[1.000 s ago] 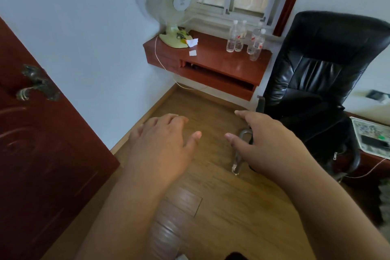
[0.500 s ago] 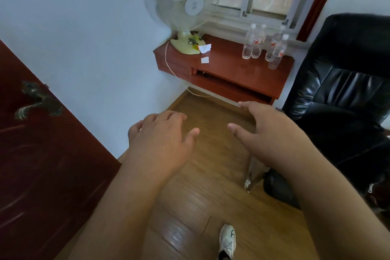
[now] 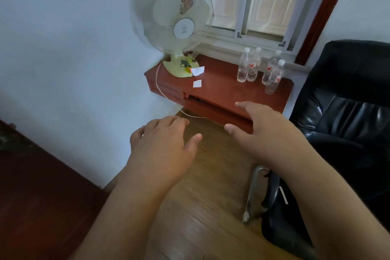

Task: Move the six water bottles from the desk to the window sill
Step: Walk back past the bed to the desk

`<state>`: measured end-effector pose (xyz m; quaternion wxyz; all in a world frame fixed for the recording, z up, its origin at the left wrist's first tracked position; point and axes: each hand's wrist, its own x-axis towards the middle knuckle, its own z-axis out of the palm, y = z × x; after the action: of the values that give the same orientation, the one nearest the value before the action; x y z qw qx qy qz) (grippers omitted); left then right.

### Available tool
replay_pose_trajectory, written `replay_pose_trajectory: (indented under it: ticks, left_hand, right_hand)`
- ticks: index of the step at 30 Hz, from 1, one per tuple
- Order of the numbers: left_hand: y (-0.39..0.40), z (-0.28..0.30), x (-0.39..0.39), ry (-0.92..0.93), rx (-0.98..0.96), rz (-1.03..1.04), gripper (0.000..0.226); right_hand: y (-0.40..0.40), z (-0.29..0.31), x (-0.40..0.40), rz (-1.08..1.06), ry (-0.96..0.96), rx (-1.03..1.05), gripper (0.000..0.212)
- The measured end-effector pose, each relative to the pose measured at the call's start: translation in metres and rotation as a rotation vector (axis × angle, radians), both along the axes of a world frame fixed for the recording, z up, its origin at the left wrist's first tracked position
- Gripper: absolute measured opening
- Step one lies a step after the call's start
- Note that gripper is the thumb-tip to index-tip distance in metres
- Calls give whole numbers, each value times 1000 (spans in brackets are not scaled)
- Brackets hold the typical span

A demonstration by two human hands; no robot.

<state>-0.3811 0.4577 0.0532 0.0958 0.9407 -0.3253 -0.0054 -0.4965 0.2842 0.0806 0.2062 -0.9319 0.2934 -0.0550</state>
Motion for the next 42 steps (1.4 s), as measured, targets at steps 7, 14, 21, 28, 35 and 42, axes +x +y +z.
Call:
replay_pose_trajectory:
  ticks: [7, 14, 21, 28, 35, 42]
  left_hand:
    - [-50, -8, 56, 10, -40, -64, 53]
    - [-102, -9, 146, 34, -91, -231, 54]
    - [-140, 1, 246, -2, -129, -343, 52]
    - [-170, -13, 300, 40, -101, -393, 50]
    - [-210, -19, 337, 56, -79, -380, 52]
    - [-276, -10, 357, 36, -29, -367, 53]
  right_hand:
    - [-41, -8, 45, -61, 36, -5, 70]
    - [-77, -10, 118, -202, 53, -35, 71]
    - [-96, -3, 199, -335, -2, -104, 70]
    - [-106, -22, 249, -348, 119, -66, 72]
    - [-156, -23, 284, -384, 93, -72, 69]
    - [-229, -26, 311, -332, 63, -93, 65]
